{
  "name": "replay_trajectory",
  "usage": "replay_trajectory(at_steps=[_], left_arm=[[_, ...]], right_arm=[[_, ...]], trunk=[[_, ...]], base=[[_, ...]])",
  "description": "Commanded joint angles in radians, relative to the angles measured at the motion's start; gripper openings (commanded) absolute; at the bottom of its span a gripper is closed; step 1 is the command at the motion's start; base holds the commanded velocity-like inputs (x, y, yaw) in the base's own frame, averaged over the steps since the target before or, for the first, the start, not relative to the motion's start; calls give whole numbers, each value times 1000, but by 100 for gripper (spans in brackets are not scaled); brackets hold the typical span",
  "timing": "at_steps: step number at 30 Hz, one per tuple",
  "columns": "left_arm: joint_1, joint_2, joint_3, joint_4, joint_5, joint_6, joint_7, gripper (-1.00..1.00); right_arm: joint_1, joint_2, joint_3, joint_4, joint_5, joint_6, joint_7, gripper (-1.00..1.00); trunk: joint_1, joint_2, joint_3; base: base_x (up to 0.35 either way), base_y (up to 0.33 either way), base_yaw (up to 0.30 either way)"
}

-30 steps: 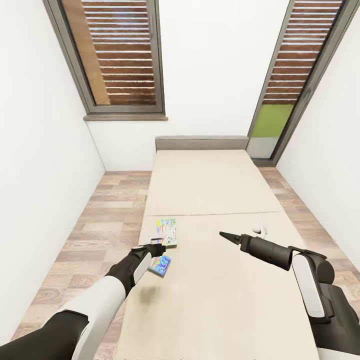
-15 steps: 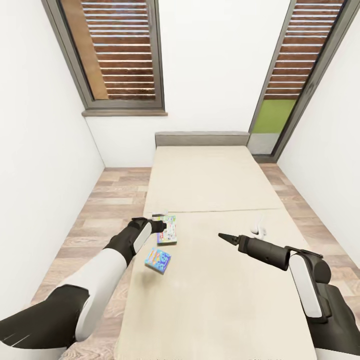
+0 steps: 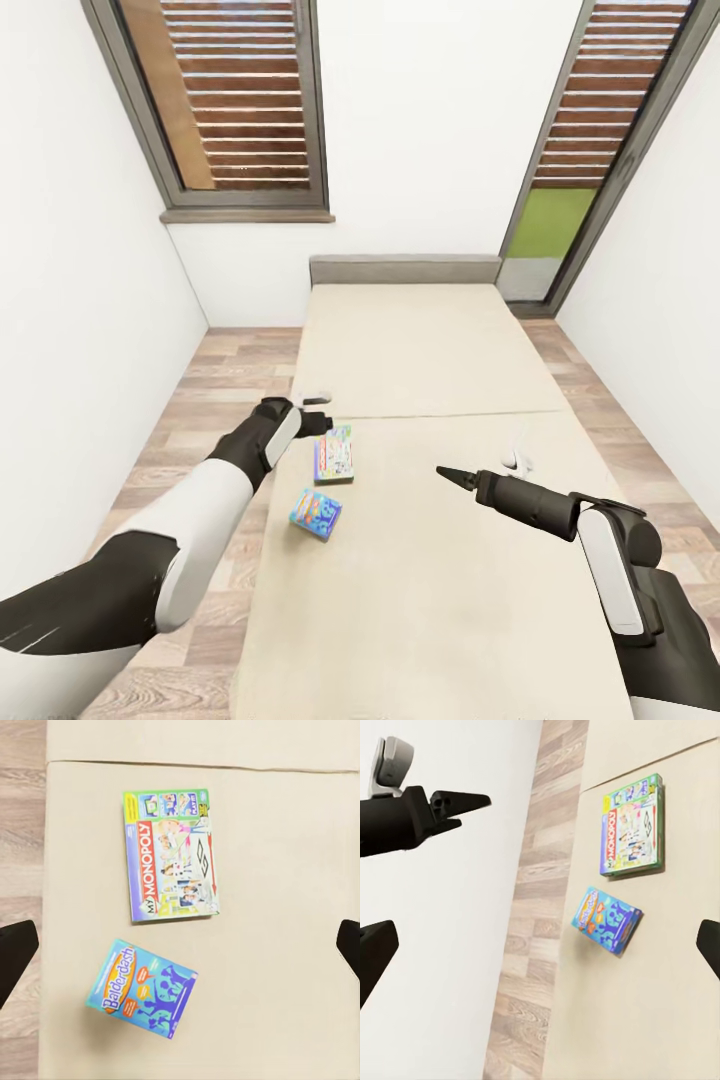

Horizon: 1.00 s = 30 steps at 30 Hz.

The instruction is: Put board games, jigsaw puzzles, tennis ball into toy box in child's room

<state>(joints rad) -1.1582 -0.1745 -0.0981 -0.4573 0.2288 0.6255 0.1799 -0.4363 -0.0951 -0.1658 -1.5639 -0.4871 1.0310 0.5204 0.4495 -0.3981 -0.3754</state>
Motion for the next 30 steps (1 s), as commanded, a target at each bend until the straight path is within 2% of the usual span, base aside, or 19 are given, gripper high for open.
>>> replay_trajectory(at_steps=[1, 7, 12, 30], left_arm=[[-6, 0, 4, 1, 11, 6, 9, 100], [-14, 0, 42, 6, 9, 5, 8, 100], [-15, 0, 57, 7, 9, 3, 9, 100], [-15, 0, 61, 6, 7, -4, 8, 100]], right_arm=[[-1, 0, -2, -1, 7, 5, 9, 100], [-1, 0, -2, -1, 7, 6, 9, 100], [-1, 0, -3, -1, 7, 6, 9, 100], [-1, 0, -2, -1, 7, 4, 9, 100]], trunk=[[0, -2, -3], [0, -2, -13], [0, -2, -22], [0, -2, -51]], base=[[0, 0, 0], [0, 0, 0], [0, 0, 0], [0, 0, 0]])
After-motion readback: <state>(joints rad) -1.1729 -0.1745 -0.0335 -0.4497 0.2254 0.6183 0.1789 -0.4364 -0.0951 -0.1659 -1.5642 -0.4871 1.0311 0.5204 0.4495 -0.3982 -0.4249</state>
